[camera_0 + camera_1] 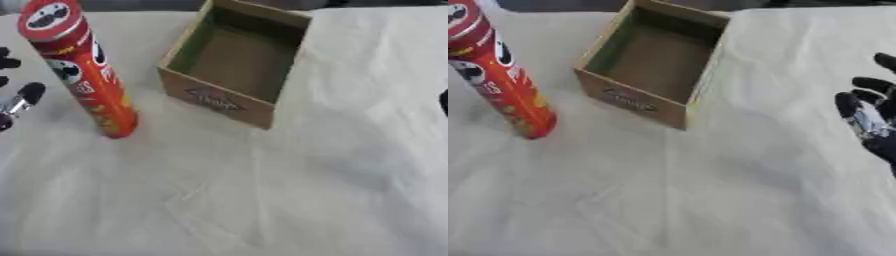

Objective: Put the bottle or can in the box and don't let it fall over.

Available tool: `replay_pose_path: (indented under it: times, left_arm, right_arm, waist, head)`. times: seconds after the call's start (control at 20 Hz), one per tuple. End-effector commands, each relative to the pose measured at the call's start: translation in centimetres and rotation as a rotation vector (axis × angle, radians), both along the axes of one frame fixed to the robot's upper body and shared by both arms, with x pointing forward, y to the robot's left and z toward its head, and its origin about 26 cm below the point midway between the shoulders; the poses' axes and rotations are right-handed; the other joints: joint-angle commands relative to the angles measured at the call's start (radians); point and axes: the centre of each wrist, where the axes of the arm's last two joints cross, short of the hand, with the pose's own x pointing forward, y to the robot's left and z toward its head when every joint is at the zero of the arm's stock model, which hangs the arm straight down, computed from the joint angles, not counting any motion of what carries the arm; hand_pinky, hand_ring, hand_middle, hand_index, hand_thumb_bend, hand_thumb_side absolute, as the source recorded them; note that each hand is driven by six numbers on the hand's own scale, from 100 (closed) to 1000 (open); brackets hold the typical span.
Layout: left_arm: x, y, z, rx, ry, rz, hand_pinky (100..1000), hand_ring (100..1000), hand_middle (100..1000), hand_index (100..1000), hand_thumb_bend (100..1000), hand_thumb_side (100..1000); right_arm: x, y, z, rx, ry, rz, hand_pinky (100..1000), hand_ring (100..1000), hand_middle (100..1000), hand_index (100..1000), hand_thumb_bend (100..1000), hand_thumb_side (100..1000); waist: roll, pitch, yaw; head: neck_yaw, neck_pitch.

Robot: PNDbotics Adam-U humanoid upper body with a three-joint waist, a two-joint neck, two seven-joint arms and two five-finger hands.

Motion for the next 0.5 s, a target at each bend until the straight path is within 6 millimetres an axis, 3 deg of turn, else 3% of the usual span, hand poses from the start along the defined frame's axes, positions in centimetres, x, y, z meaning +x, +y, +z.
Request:
replay_pose_path:
  times: [0.05,0.5]
  left_arm:
    - [0.4,0.3,1.3,0.049,-0.014,-0.011,1000,1000,743,855,562,257]
    - [1.7,0.0,1.2,0.065,0.022,0.0,1000,1000,748,860,564,274]
  right_arm:
    - [-0.1,-0.1,1.0,-0.029,-0.025,0.014,763,742,865,792,478,157]
    - [-0.1,0.0,1.0,-0.026,-0.024,0.022,763,740,862,791,475,159]
  waist:
    - [-0.001,-0.018,-0.002]
    - [-0.005,-0.022,-0.005]
  head:
    - [-0.001,-0.012]
    - [0.0,-0.021]
